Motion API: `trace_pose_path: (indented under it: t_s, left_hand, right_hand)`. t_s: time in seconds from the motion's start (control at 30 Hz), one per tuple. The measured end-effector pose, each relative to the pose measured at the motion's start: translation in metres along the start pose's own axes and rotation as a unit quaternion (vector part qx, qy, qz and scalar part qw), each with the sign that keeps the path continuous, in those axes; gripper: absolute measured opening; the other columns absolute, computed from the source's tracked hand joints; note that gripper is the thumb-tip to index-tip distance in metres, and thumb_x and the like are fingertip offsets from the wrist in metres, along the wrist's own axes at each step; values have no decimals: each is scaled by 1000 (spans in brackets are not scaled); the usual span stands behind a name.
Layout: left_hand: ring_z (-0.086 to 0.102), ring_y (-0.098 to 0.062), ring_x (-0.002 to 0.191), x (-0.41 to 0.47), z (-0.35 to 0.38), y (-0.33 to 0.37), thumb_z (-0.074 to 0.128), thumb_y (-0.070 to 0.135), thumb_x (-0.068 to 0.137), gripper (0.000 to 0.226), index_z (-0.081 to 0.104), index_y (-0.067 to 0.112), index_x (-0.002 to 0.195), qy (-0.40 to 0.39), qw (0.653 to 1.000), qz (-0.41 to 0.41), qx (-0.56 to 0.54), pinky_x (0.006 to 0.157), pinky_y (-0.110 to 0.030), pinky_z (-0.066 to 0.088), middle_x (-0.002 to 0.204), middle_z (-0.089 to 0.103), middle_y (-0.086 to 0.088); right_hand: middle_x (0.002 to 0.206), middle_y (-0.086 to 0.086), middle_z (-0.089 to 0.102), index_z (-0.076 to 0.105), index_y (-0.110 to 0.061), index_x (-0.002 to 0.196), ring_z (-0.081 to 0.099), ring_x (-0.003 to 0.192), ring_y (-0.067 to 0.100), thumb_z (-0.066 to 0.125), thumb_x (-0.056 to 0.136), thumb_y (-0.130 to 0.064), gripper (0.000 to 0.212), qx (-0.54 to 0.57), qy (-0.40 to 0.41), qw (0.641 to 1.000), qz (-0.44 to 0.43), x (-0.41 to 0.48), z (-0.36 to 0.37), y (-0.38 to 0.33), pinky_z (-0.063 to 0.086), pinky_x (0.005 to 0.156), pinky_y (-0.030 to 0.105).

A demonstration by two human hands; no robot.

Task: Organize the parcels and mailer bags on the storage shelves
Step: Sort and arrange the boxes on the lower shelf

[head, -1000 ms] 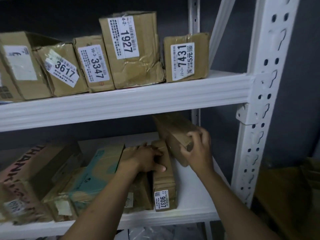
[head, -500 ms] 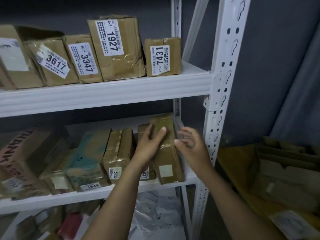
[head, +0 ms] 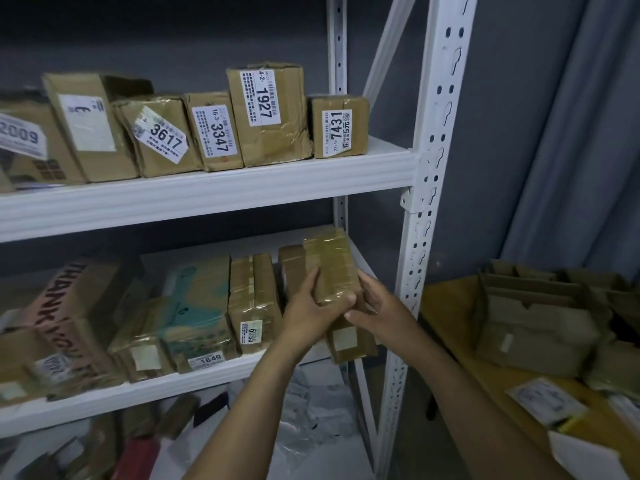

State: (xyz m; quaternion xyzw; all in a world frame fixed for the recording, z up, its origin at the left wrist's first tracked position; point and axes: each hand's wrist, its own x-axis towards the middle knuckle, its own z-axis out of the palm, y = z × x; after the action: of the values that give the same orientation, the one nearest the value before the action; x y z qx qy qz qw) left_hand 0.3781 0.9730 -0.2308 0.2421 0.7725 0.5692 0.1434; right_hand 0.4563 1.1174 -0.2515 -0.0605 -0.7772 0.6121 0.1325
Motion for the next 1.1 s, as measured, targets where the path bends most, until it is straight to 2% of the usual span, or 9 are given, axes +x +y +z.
trace_pose_path:
  t_s: [0.1, 0.17, 0.23, 0.33, 0.47, 0.6, 0.77, 0.93, 1.1]
  left_hand:
    - [58, 10, 103, -9, -2, -7, 66, 22, 90, 62, 36, 29, 143, -19, 998, 35, -45, 92, -21, 51, 117, 59, 19]
    - [58, 9, 105, -9, -5, -11, 60, 16, 94, 54, 39, 26, 143, -33, 998, 42, -31, 93, -20, 50, 120, 60, 16]
    - [59, 0, 110, -6, -11, -16, 58, 21, 95, 52, 41, 25, 144, -37, 997, 59, 21, 97, -27, 50, 126, 62, 8]
    - [62, -8, 109, 2, -24, -23, 54, 46, 90, 55, 42, 37, 142, -48, 986, 90, 129, 94, -40, 51, 123, 65, 9]
    - [45, -14, 129, 22, -39, -30, 54, 35, 95, 43, 45, 37, 137, -18, 960, 146, 239, 107, -36, 36, 136, 52, 12]
    - [24, -23, 143, 41, -46, -39, 53, 44, 93, 51, 41, 36, 142, 14, 882, 115, 457, 117, -50, 14, 151, 38, 6]
    - [10, -28, 146, 50, -40, -52, 54, 50, 90, 57, 38, 37, 144, -27, 829, 81, 553, 117, -51, 7, 154, 32, 9]
    - [15, -26, 146, 50, -32, -57, 59, 47, 88, 52, 47, 36, 137, 17, 832, 86, 548, 117, -51, 6, 149, 41, 9]
    - [17, -24, 146, 49, -28, -55, 59, 39, 89, 39, 55, 36, 128, 39, 844, 77, 530, 116, -48, 8, 139, 53, 9]
  right_hand:
    - [142, -13, 44, 8, -47, 148, 47, 127, 4, 82, 73, -31, 107, -55, 9, 998, 6, -5, 8, 1, 46, 102, 35]
    - [150, -6, 31, 5, -49, 147, 39, 134, 12, 83, 65, -46, 113, -141, 45, 989, 23, -4, 13, 1, 44, 104, 39]
    - [150, -6, 22, 14, -42, 147, 36, 133, 17, 78, 67, -53, 104, -229, 84, 969, 42, -1, 15, -5, 43, 103, 39]
    - [145, -3, 22, 23, -37, 143, 45, 123, 20, 69, 68, -68, 93, -342, 110, 932, 54, 4, 16, -17, 46, 95, 38]
    - [132, 2, 32, 28, -31, 137, 54, 105, 21, 57, 72, -76, 84, -442, 138, 885, 56, 16, 14, -22, 47, 79, 33]
    - [128, 4, 33, 32, -27, 135, 53, 96, 20, 65, 76, -55, 73, -337, 193, 918, 82, 26, -1, -17, 55, 78, 36]
    - [133, 1, 36, 45, -24, 128, 53, 97, 15, 62, 82, -37, 51, -201, 289, 935, 52, 22, -7, 5, 52, 75, 29]
    - [136, 0, 33, 41, -21, 136, 47, 100, 13, 56, 89, -31, 50, -185, 282, 941, 29, 19, -9, 15, 42, 74, 24]
    - [137, -1, 24, 35, -30, 137, 48, 108, 18, 66, 82, -48, 66, -151, 280, 946, 59, 23, -4, 19, 50, 83, 31]
